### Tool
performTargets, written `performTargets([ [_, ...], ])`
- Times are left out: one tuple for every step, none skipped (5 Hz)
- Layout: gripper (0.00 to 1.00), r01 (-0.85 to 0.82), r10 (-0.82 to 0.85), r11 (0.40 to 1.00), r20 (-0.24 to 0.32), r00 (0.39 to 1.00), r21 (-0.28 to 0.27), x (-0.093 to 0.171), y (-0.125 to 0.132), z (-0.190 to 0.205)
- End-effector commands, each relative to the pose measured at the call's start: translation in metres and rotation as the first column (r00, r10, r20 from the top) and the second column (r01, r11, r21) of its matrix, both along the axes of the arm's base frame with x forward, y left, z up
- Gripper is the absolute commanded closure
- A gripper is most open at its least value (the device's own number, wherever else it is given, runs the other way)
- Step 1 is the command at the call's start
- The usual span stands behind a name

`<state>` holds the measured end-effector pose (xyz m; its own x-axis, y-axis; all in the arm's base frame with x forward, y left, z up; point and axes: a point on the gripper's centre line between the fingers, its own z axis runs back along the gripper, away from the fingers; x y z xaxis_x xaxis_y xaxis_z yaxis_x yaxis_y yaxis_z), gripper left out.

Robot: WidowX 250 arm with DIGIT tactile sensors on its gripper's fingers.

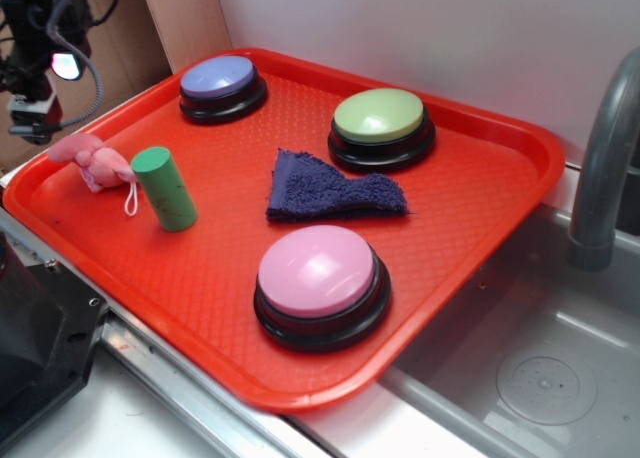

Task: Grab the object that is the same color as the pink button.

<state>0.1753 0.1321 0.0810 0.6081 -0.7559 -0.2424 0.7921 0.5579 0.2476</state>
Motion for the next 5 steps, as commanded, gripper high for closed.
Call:
performTargets([
  [0.00, 0.103, -0.099, 0.994, -0.141, 0.985, 0.024, -0.008, -0.001, -0.010],
  [0.00, 0.083, -0.073, 0.995, -0.164, 0.984, 0.055, -0.009, 0.001, -0.020],
  [0.00, 0.037, -0.024, 0.986, -0.081, 0.996, 0.165, 0.004, 0.003, -0.035],
  [0.00, 0.013, -0.002, 0.986, -0.062, 0.998, 0.166, 0.012, 0.002, -0.040],
  [0.00, -0.017, 0.027, 0.991, -0.075, 0.997, 0.135, 0.012, 0.000, -0.049],
])
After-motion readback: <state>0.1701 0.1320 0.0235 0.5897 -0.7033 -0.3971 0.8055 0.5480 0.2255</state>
